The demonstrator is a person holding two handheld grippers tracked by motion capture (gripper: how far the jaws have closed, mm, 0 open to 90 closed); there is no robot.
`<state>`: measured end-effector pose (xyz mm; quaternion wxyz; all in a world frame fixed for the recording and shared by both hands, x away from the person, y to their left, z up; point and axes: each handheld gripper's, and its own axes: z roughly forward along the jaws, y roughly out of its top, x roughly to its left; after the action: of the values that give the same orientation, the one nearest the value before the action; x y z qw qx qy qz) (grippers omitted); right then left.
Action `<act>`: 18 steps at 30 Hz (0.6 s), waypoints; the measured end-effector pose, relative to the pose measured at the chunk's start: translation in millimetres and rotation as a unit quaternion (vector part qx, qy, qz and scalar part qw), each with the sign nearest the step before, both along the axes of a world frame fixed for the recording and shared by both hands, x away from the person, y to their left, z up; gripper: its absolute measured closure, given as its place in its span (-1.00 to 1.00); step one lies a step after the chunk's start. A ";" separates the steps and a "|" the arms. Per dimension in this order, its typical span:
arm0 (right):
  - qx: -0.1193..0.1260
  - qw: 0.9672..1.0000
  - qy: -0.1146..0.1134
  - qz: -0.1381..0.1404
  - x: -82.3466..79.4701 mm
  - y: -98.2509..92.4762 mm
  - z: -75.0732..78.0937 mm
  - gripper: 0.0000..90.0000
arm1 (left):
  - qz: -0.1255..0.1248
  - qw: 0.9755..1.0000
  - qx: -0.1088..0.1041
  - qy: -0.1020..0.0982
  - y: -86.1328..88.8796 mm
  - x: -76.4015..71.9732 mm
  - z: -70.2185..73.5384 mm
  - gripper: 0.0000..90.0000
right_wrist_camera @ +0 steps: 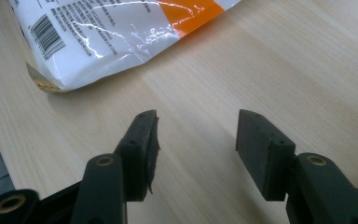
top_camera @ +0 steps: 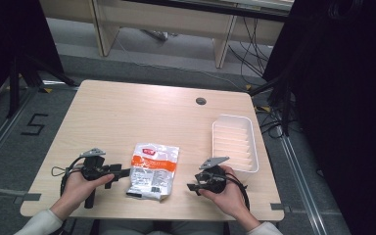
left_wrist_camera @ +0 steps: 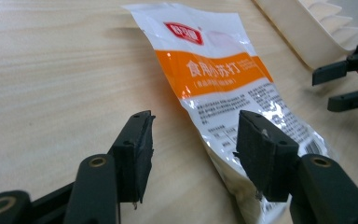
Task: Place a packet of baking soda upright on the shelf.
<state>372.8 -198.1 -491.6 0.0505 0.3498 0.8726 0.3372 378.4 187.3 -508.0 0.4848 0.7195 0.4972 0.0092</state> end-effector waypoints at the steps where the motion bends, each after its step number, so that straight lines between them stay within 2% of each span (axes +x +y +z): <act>1: -0.007 1.000 0.006 0.001 0.5 -0.4 1.7 0.08 | 0.005 1.000 -0.003 0.002 -1.1 2.3 -0.1 0.00; 4: -0.002 1.000 0.009 0.004 -1.5 4.0 2.2 0.12 | 0.006 1.000 -0.001 0.000 -4.6 7.9 0.1 0.00; 5: -0.001 1.000 0.002 0.007 -1.7 5.9 1.9 0.16 | 0.005 1.000 0.000 0.001 -5.7 10.0 0.1 0.00; 6: 0.000 1.000 0.007 0.007 -3.2 7.9 3.2 0.21 | 0.005 1.000 0.002 0.000 -6.9 12.0 -0.1 0.00; 7: -0.010 1.000 0.006 0.023 -3.3 12.1 6.3 0.36 | 0.004 1.000 0.003 0.001 -8.4 14.1 -0.1 0.00; 8: -0.010 1.000 0.006 0.023 -3.3 12.1 6.3 0.36 | 0.004 1.000 0.003 0.002 -10.0 16.1 -0.5 0.00; 9: 0.001 1.000 -0.003 0.017 -4.2 16.5 4.9 0.41 | 0.003 1.000 0.003 0.005 -11.2 18.1 -0.9 0.00; 10: 0.001 1.000 0.011 0.026 -4.2 22.2 7.5 0.54 | 0.003 1.000 0.001 0.008 -12.5 20.1 -1.3 0.00; 13: -0.004 0.999 0.016 0.029 -5.1 27.4 8.7 0.66 | 0.008 1.000 -0.002 0.015 -14.7 25.3 -3.0 0.00; 15: -0.011 0.999 0.025 0.038 -5.1 30.5 9.6 0.73 | 0.007 1.000 -0.004 0.019 -15.7 28.3 -4.4 0.00; 16: -0.014 0.999 0.032 0.034 -5.4 32.9 9.7 0.79 | 0.006 1.000 -0.006 0.021 -16.3 29.5 -4.8 0.00; 18: -0.015 0.999 0.030 0.035 -4.8 35.2 9.5 0.79 | 0.007 1.000 -0.006 0.022 -18.5 31.1 -4.7 -0.01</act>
<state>368.0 -162.9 -482.1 0.0176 0.3283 0.8902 0.3153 409.6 168.8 -512.7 0.4784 0.7131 0.5124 -0.0061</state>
